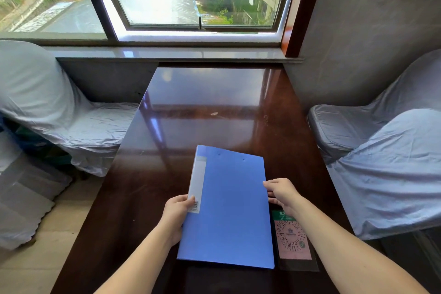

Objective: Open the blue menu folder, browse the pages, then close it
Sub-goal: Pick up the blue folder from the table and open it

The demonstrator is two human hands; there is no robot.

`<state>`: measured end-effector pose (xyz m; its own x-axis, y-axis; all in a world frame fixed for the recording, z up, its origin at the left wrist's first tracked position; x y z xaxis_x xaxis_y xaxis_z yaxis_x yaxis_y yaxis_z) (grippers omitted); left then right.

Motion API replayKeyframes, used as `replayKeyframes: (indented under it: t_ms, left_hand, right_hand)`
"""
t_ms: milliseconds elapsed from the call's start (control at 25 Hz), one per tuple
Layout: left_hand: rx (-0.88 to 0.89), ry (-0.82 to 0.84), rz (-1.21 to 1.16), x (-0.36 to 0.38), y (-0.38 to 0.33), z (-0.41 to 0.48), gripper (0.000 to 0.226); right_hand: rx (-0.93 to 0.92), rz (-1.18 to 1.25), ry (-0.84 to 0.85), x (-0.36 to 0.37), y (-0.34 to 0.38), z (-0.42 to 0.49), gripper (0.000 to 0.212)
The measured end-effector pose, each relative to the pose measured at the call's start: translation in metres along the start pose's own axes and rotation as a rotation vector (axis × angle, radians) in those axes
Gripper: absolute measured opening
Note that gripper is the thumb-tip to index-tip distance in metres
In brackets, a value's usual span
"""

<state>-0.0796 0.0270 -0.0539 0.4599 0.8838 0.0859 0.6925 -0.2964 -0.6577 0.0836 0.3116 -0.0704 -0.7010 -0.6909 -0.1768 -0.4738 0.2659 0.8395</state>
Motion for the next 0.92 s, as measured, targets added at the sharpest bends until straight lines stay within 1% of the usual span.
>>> replayKeyframes:
  t_ms: [80, 120, 200, 240, 280, 360, 400, 440, 520, 600, 640, 720, 800, 880, 920]
  left_hand:
    - [0.024, 0.029, -0.043, -0.004, -0.008, -0.006, 0.022]
    - [0.030, 0.041, -0.062, -0.006, -0.012, -0.009, 0.022]
    - [0.037, 0.067, -0.103, -0.008, -0.018, -0.015, 0.024]
    - [0.041, 0.081, -0.123, -0.008, -0.021, -0.016, 0.024]
    - [0.046, 0.093, -0.135, -0.008, -0.024, -0.019, 0.024]
    - [0.060, 0.124, -0.145, -0.007, -0.028, -0.024, 0.024]
    - [0.068, 0.136, -0.150, -0.006, -0.030, -0.027, 0.024]
    - [0.082, 0.143, -0.154, -0.006, -0.033, -0.029, 0.024]
    - [0.137, 0.172, -0.156, -0.002, -0.042, -0.039, 0.024]
    - [0.256, 0.200, -0.115, 0.005, -0.056, -0.055, 0.024]
    - [0.331, 0.202, -0.059, 0.008, -0.064, -0.064, 0.031]
    - [0.476, 0.147, 0.133, 0.008, -0.077, -0.082, 0.067]
    - [0.626, 0.098, 0.439, 0.010, -0.083, -0.103, 0.100]
    - [0.733, 0.112, 0.789, 0.021, -0.075, -0.120, 0.125]
    - [0.762, 0.115, 0.923, 0.025, -0.069, -0.124, 0.135]
  right_hand:
    - [-0.059, 0.014, 0.012, -0.001, 0.014, -0.006, 0.020]
    - [-0.093, 0.013, 0.008, -0.002, 0.021, -0.010, 0.023]
    - [-0.142, 0.051, 0.003, 0.000, 0.034, -0.022, 0.041]
    - [-0.139, 0.109, 0.027, 0.003, 0.036, -0.029, 0.049]
    - [-0.126, 0.172, 0.087, 0.010, 0.037, -0.038, 0.051]
    - [-0.095, 0.246, 0.252, 0.026, 0.038, -0.057, 0.044]
    - [-0.101, 0.274, 0.312, 0.033, 0.040, -0.065, 0.040]
    - [-0.118, 0.301, 0.337, 0.036, 0.043, -0.070, 0.037]
    - [-0.174, 0.355, 0.307, 0.036, 0.050, -0.073, 0.031]
    - [-0.207, 0.425, 0.273, 0.034, 0.059, -0.075, 0.028]
    - [-0.207, 0.458, 0.272, 0.034, 0.063, -0.076, 0.028]
    - [-0.204, 0.499, 0.270, 0.031, 0.072, -0.078, 0.027]
    - [-0.206, 0.523, 0.250, 0.024, 0.079, -0.078, 0.027]
    - [-0.208, 0.541, 0.239, 0.019, 0.086, -0.080, 0.026]
    - [-0.211, 0.548, 0.245, 0.018, 0.090, -0.082, 0.026]
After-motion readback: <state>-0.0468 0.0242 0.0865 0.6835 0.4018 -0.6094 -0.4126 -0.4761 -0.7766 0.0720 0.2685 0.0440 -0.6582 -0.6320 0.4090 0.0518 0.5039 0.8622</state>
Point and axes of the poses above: each hand's wrist, its own z-axis towards the middle knuckle, its own x-axis out of the palm, y = z × x, the point moved 10 cm from there along z, towards the middle knuckle, and after that the axes turned 7 degrees about -x, right-handed, at the moved point
